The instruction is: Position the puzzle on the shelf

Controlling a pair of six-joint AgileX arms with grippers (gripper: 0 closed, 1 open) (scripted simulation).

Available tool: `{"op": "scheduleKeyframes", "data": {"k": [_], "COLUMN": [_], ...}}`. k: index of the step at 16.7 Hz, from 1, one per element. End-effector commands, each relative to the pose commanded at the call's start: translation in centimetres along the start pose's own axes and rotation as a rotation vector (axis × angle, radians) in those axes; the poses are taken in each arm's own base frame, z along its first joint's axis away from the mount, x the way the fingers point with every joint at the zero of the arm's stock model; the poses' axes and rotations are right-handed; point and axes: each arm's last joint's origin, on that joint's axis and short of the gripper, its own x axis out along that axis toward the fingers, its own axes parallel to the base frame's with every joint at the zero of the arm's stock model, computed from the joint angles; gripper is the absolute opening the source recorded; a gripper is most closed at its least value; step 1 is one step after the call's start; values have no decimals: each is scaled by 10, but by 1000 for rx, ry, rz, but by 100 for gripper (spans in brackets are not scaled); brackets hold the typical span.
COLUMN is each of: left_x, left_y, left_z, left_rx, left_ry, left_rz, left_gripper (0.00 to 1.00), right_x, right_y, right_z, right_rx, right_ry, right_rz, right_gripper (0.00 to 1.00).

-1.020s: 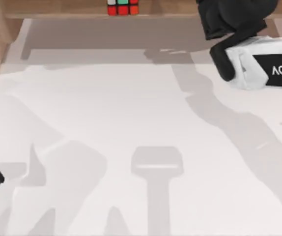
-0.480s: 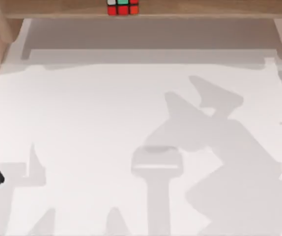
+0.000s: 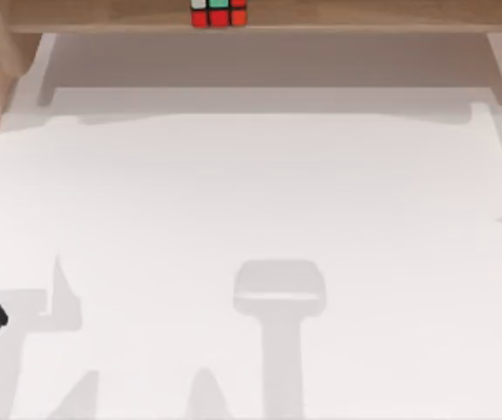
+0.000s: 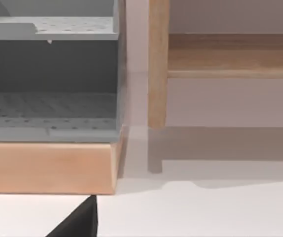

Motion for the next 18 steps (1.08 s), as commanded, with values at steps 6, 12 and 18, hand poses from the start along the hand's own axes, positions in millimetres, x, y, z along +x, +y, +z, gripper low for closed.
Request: {"op": "scheduleKeyframes", "data": {"k": [6,12,18], "left_x": [0,0,0], "left_y": [0,0,0], "left_z": [0,0,0], "left_rx": [0,0,0], "left_ry": [0,0,0], "left_rz": [0,0,0], "left_gripper": [100,100,100], "right_x": [-25,-24,-2], "right_y": [52,53,59], "right_z": [14,14,17], "right_rx": [54,54,57], "right_ry": [-101,-103,-107], "right_rz": [212,213,218], "right_gripper": [100,100,100]}}
